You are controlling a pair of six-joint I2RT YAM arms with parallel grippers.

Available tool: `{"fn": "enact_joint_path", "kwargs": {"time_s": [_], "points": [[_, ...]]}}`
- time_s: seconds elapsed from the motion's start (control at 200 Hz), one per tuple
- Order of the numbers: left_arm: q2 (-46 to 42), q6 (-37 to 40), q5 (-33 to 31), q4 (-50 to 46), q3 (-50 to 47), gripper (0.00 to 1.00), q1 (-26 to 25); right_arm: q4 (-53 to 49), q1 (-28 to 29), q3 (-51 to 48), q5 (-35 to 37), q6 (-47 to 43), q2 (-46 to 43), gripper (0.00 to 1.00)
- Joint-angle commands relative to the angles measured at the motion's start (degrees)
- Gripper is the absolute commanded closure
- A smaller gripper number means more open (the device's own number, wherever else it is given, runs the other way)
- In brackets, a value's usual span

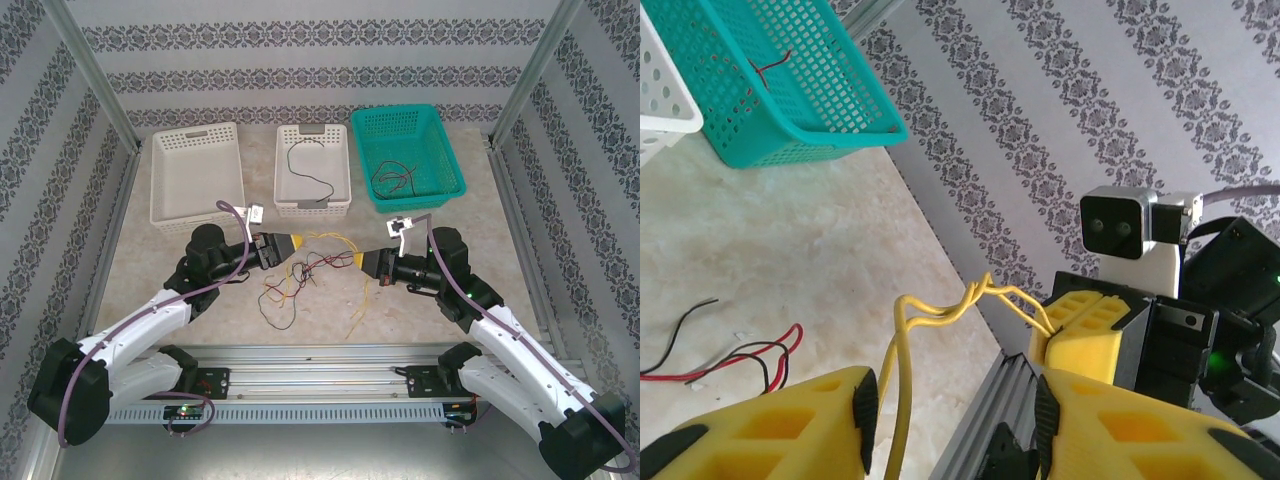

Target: Untangle the cables

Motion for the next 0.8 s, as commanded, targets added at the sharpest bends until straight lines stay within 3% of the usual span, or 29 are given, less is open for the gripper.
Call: {"fn": "enact_joint_path", "kwargs": {"time_s": [0.0, 0.185, 0.385, 0.515, 0.704, 0.794], "points": [[-0.9, 2.1, 2.2, -1.3, 1.9, 0.59, 0.7, 1.8, 1.0, 2.0, 0.3, -1.3, 0.3, 1.0], [-0.3, 1.8, 3.1, -0.4, 2.0, 0.74, 0.7, 1.8, 1.6, 2.1, 0.6, -1.4, 0.5, 1.0], [-0.9, 1.7, 3.1, -0.6, 2.1, 1.0, 0.7, 0.9, 1.7, 2.3, 1.4, -1.8, 0.4, 1.0], [-2.6, 1.8, 1.3, -1.9, 2.1, 1.0, 0.8, -1.0, 1.7, 2.5, 3.0, -2.8, 0.8, 1.0], [-5.2, 0.6, -7.4, -6.1, 1.4, 1.0, 0.7, -5.8, 1.6, 3.1, 11.6, -5.4, 4.1, 1.0], [-4.6, -1.7, -9.3, -4.1, 0.1, 1.0, 0.7, -3.6, 1.6, 2.8, 11.0, -5.4, 6.8, 1.0]]}}
